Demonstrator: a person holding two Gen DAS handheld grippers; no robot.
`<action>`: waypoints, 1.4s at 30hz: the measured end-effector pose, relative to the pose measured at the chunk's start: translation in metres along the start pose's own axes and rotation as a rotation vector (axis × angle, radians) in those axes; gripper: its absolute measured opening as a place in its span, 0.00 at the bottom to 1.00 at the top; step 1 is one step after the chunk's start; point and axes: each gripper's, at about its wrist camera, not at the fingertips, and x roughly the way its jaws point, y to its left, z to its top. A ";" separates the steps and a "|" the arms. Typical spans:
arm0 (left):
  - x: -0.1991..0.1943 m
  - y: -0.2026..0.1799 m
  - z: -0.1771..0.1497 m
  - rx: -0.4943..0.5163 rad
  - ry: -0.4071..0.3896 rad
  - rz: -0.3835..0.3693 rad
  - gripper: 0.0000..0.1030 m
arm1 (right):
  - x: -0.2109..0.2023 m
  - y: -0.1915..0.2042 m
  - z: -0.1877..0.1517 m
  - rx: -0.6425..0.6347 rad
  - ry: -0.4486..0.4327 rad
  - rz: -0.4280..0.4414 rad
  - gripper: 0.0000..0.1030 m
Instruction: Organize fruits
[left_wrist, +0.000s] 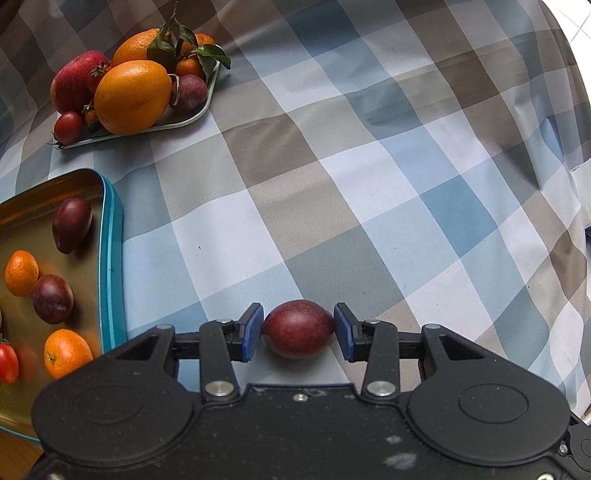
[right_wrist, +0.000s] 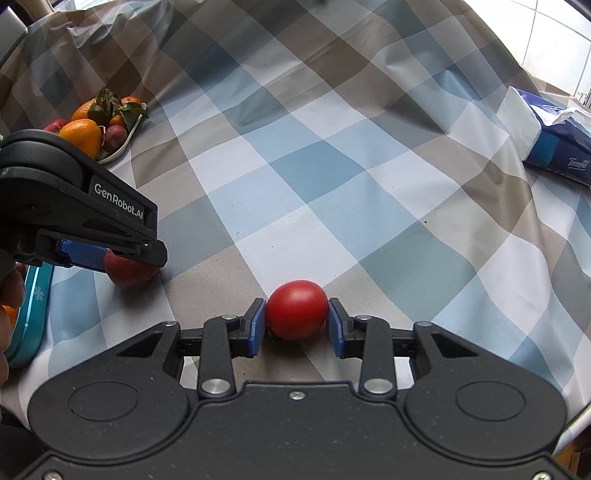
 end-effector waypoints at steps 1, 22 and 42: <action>0.001 0.000 0.000 -0.002 0.000 -0.001 0.41 | 0.000 0.001 0.000 -0.005 -0.001 -0.002 0.43; 0.020 -0.006 -0.002 0.043 0.035 -0.054 0.91 | -0.001 0.006 -0.004 -0.107 0.009 0.014 0.55; 0.034 -0.028 -0.011 0.168 0.068 0.021 1.00 | 0.000 0.010 -0.024 -0.228 -0.065 0.107 0.88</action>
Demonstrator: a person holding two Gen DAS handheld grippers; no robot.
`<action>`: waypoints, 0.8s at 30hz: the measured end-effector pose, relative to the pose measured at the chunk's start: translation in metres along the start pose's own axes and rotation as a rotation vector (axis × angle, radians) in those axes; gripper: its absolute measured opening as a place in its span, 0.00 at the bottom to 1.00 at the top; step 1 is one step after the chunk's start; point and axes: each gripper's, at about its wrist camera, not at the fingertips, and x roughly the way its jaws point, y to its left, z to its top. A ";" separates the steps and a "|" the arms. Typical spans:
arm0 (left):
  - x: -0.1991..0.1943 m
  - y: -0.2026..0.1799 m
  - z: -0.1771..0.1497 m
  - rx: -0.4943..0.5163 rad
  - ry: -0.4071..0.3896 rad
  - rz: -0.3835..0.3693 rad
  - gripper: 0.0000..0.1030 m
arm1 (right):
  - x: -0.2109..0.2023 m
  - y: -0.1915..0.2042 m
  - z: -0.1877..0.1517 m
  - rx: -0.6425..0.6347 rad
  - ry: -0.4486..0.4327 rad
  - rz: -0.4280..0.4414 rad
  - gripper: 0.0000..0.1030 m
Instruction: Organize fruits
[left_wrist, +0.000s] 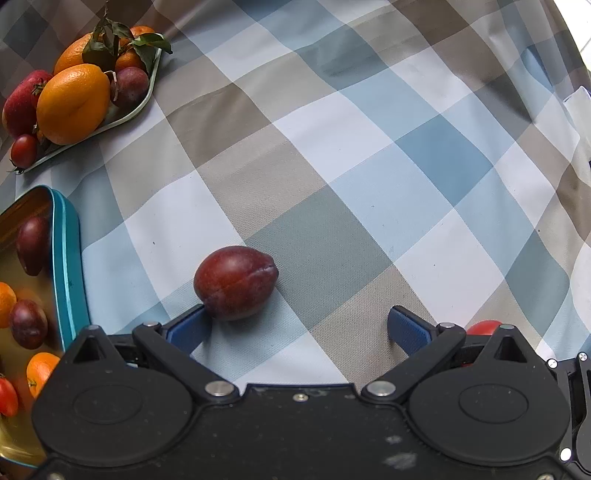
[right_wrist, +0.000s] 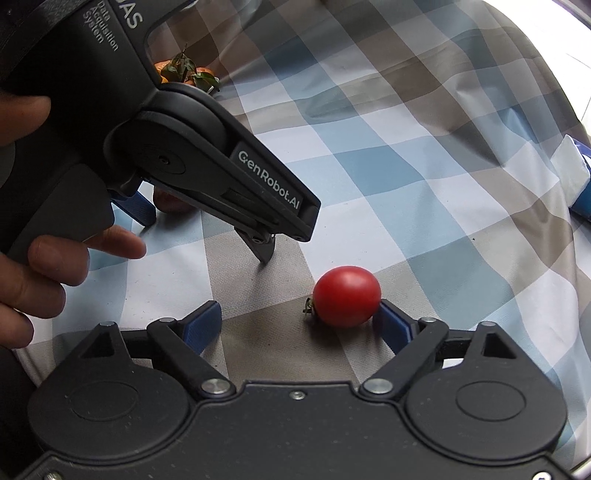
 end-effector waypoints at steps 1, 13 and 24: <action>0.000 0.000 0.000 -0.004 -0.002 0.000 1.00 | 0.000 0.000 -0.001 0.000 -0.005 0.002 0.88; -0.004 -0.006 -0.008 -0.006 -0.026 0.016 1.00 | 0.000 0.000 -0.003 0.013 -0.013 0.005 0.90; -0.017 0.011 0.002 -0.063 -0.050 -0.011 0.83 | 0.000 0.004 0.004 0.019 0.046 -0.020 0.86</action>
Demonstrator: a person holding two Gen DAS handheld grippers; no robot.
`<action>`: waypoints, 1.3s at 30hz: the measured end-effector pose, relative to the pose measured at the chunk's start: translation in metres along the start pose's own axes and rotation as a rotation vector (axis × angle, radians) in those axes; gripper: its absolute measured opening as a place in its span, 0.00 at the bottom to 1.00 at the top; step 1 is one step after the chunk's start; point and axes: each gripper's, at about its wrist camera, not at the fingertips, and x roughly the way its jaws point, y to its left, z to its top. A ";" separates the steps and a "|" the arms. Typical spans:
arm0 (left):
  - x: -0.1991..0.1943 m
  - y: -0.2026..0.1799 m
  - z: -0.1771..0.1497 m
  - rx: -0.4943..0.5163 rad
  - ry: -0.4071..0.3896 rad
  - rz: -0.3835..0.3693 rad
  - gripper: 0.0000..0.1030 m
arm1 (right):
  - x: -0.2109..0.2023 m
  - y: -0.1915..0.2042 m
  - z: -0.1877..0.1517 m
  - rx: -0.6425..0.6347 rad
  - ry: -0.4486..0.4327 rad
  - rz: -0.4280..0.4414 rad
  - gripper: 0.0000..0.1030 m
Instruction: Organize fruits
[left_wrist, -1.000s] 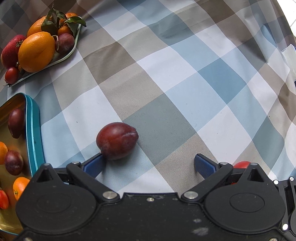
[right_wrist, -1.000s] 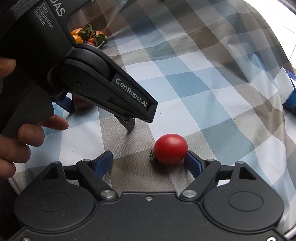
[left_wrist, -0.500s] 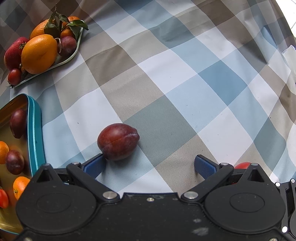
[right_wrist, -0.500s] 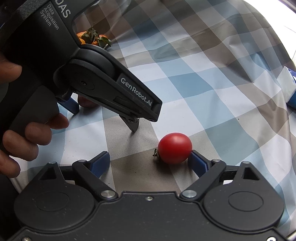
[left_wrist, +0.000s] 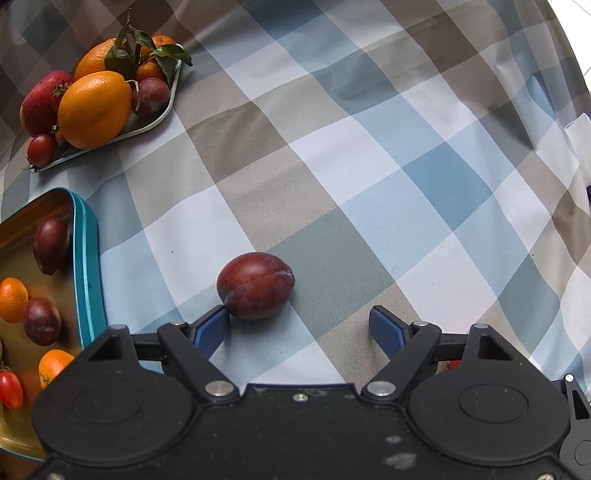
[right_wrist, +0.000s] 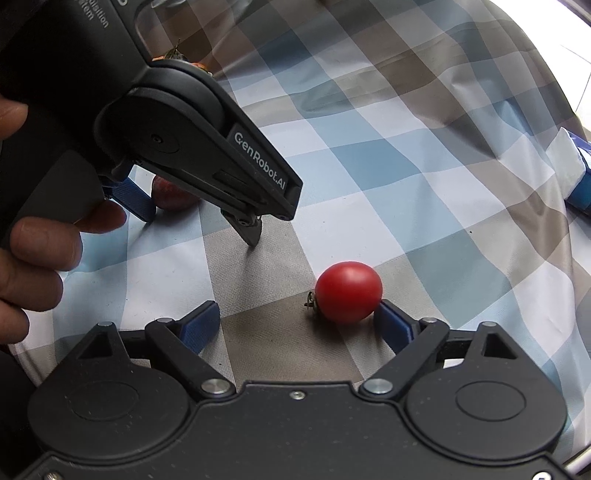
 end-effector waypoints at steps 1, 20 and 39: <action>-0.003 0.003 0.001 -0.010 -0.012 -0.010 0.83 | 0.000 0.000 0.001 -0.002 0.007 -0.001 0.86; -0.042 0.052 0.005 -0.172 -0.116 -0.058 0.82 | -0.006 -0.028 0.016 0.258 0.064 -0.020 0.65; -0.010 0.033 0.009 -0.097 -0.055 0.028 0.59 | -0.010 -0.038 0.024 0.273 0.027 0.005 0.44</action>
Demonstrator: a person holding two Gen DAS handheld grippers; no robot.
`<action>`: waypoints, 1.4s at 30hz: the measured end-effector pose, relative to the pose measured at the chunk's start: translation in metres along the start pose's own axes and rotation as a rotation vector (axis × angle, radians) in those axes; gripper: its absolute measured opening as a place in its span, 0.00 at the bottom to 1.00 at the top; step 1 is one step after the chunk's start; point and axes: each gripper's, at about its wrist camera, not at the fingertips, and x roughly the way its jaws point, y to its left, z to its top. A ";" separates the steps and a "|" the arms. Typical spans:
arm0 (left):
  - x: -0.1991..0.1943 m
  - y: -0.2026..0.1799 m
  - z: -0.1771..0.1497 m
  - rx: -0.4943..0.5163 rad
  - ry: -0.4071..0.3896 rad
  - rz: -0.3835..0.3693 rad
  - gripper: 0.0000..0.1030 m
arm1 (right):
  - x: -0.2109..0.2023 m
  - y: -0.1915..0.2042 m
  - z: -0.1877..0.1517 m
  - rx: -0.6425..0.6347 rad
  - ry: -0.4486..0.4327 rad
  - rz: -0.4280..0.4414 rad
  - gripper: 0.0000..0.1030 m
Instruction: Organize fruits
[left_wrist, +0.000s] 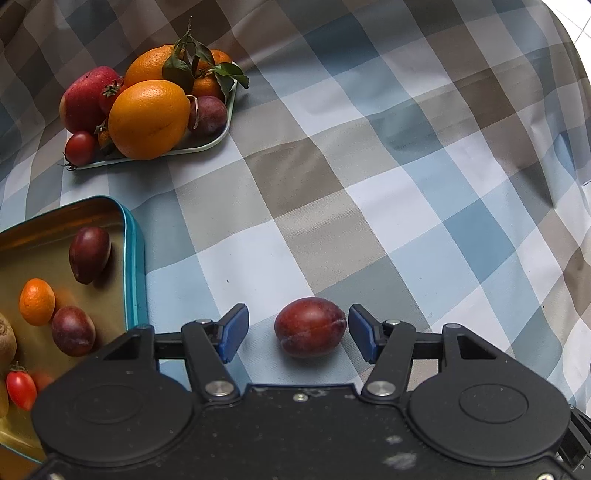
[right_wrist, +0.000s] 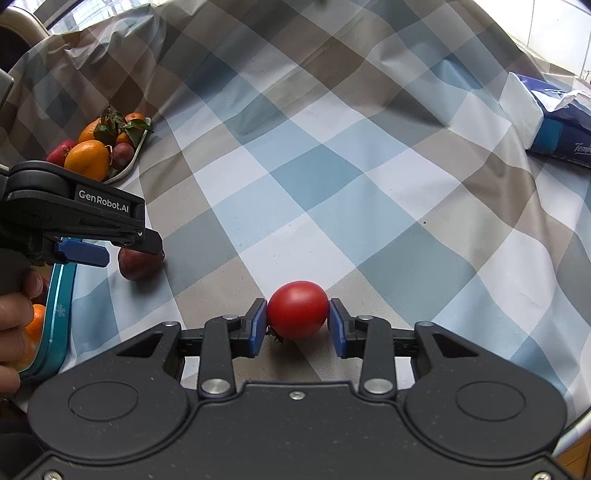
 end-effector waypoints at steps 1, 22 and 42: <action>0.002 -0.001 0.000 0.003 0.004 0.003 0.59 | 0.000 0.000 0.001 -0.001 -0.001 0.004 0.44; -0.015 0.015 -0.001 -0.057 -0.014 0.026 0.42 | -0.018 0.008 0.010 0.002 -0.053 0.016 0.44; -0.083 0.101 -0.020 -0.263 -0.155 0.166 0.43 | -0.033 0.063 0.016 -0.074 -0.074 0.089 0.44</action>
